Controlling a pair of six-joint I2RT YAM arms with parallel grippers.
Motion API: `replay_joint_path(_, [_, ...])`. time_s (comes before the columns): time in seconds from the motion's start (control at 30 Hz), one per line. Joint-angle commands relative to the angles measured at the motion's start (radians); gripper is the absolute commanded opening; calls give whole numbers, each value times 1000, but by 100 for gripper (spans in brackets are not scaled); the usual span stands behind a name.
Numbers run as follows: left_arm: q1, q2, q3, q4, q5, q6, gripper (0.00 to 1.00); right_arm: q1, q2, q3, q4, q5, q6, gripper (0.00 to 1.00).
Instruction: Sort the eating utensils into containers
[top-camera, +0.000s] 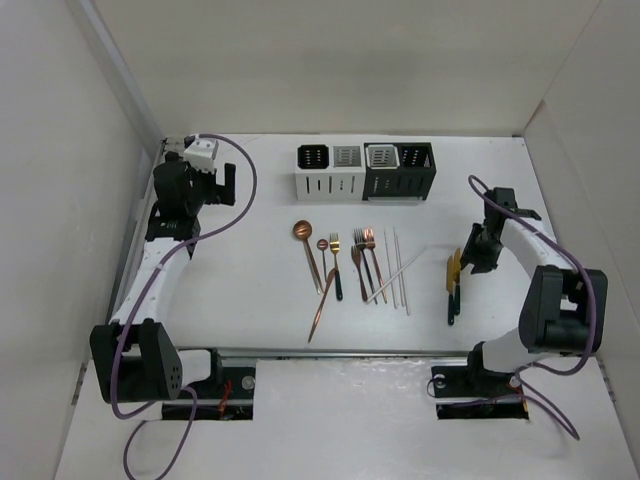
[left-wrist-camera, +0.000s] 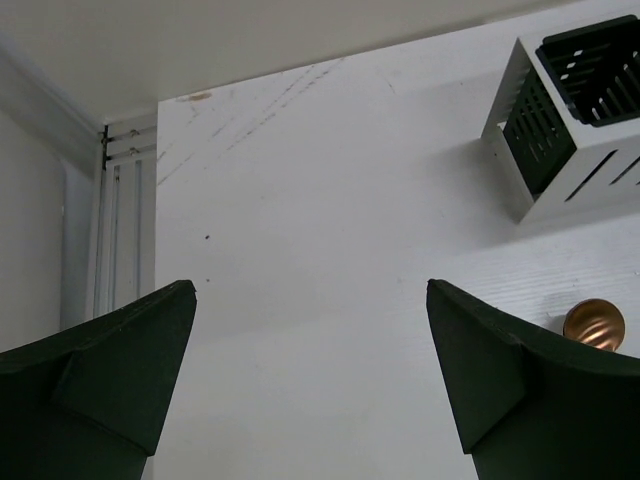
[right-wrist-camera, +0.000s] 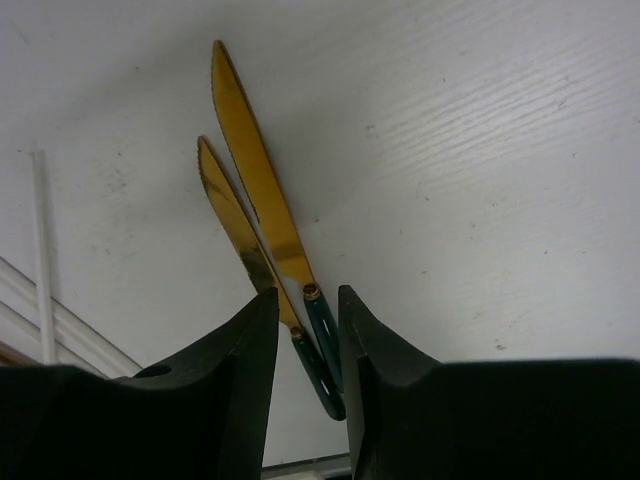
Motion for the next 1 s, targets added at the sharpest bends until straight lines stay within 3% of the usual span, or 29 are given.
replay_joint_path(0.0, [-4, -41, -22, 13, -23, -48, 100, -3, 29, 33, -67, -28, 2, 35])
replay_joint_path(0.73, [-4, -81, -80, 88, -78, -16, 100, 49, 284, 24, -78, -9, 11, 36])
replay_joint_path(0.8, [-4, -81, -80, 88, -78, -5, 100, 58, 309, 24, -68, -9, 11, 30])
replay_joint_path(0.93, [5, -81, -71, 88, -87, -5, 100, 58, 330, 24, -48, 11, 11, 0])
replay_joint_path(0.97, [5, -81, -62, 88, -87, -5, 100, 58, 330, 24, -48, 23, 22, 0])
